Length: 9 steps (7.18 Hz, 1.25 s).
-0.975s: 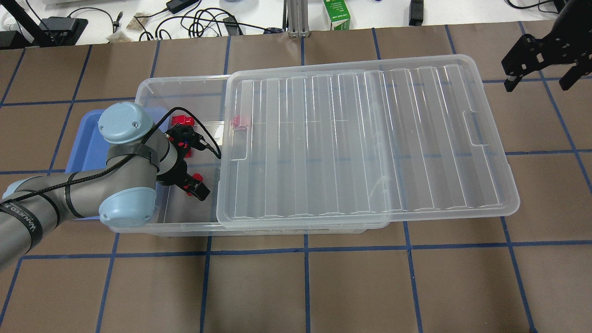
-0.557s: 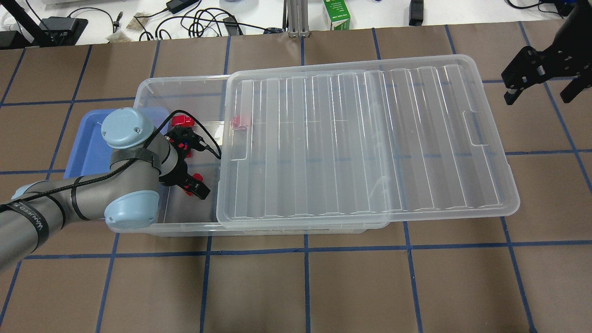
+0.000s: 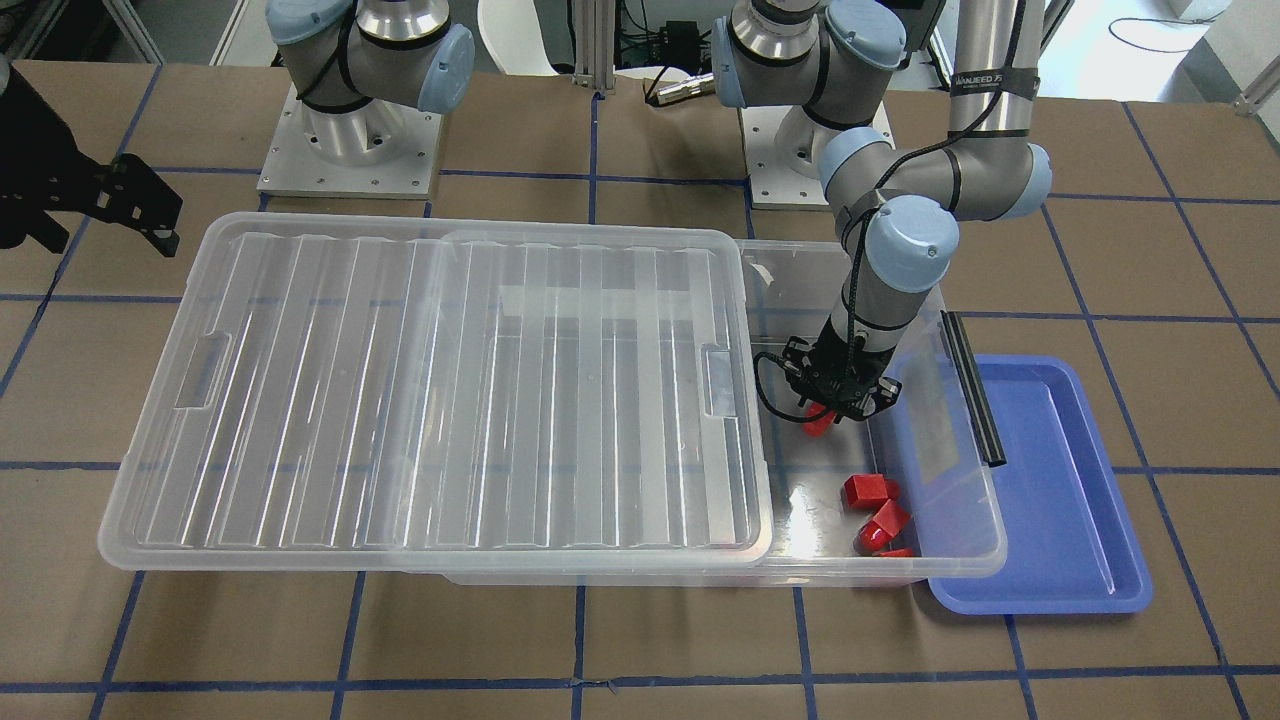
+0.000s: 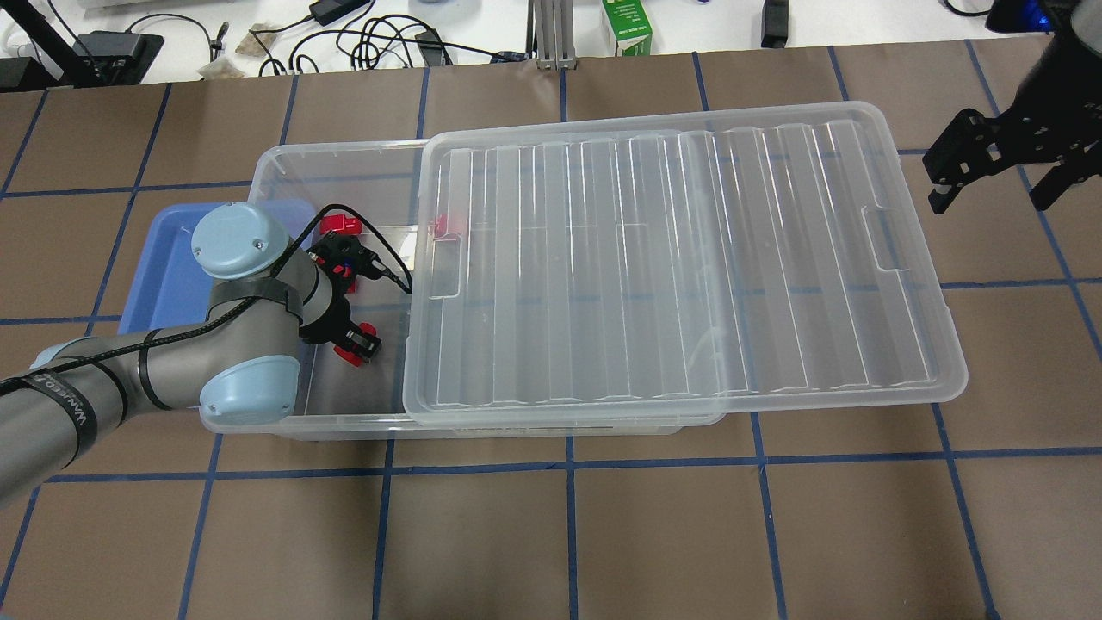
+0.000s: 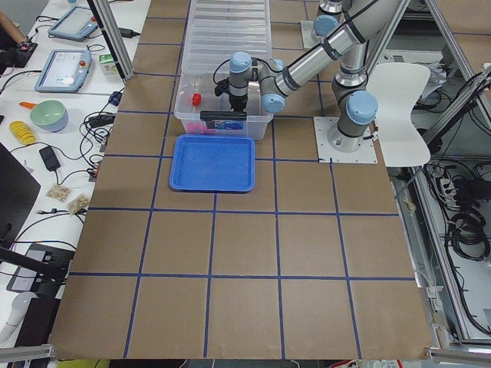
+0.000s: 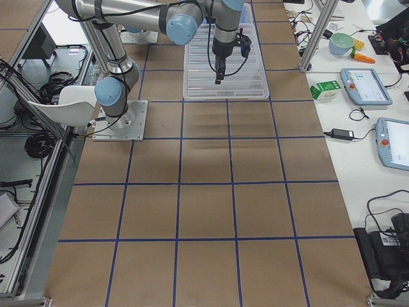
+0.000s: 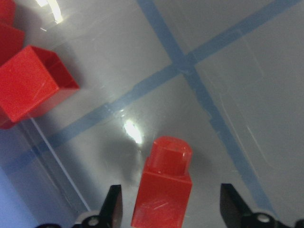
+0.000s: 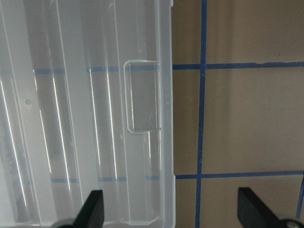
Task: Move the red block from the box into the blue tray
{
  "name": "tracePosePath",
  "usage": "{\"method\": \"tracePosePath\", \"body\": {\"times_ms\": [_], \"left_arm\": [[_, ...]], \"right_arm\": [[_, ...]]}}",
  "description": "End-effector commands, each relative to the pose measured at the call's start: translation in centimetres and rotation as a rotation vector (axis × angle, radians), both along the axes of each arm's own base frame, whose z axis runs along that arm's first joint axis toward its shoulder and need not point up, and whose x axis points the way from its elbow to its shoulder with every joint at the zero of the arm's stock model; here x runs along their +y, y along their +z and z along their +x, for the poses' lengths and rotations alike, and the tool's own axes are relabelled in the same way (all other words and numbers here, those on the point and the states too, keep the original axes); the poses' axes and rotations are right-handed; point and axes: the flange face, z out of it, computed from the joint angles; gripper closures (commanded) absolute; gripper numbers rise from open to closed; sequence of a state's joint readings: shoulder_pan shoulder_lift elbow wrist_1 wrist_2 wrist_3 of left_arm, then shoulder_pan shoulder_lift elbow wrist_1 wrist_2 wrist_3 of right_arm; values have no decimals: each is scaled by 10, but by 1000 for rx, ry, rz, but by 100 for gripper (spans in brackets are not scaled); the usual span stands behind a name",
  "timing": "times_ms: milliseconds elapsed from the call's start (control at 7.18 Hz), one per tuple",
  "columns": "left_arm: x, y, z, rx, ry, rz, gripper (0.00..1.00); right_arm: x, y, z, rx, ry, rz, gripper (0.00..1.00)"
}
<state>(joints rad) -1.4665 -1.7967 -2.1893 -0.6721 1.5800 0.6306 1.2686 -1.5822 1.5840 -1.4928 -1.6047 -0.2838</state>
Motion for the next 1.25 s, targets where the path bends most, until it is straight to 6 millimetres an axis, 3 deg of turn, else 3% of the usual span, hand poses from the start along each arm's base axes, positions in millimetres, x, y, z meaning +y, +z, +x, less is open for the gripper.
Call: {"method": "tracePosePath", "body": {"times_ms": [0, 139, 418, 835, 975, 1114], "left_arm": [[-1, 11, -1, -6, -1, -28, 100], [-6, 26, -1, -4, 2, -54, 100], [-10, 81, -7, 12, 155, -59, 100], [-16, 203, -8, 24, 209, 0, 100], [-20, 232, 6, 28, 252, 15, 100], [-23, 249, 51, 18, 341, 18, 100]], "right_arm": [[-2, -2, -1, 3, 2, 1, 0], [-1, -2, -1, 3, 2, 6, 0], [-1, -3, -1, 1, 0, 7, 0], [-2, -3, -1, 0, 2, 3, 0], [-2, -3, -2, 2, 0, 2, 0], [-2, -4, -2, 0, 2, 3, 0]]}}
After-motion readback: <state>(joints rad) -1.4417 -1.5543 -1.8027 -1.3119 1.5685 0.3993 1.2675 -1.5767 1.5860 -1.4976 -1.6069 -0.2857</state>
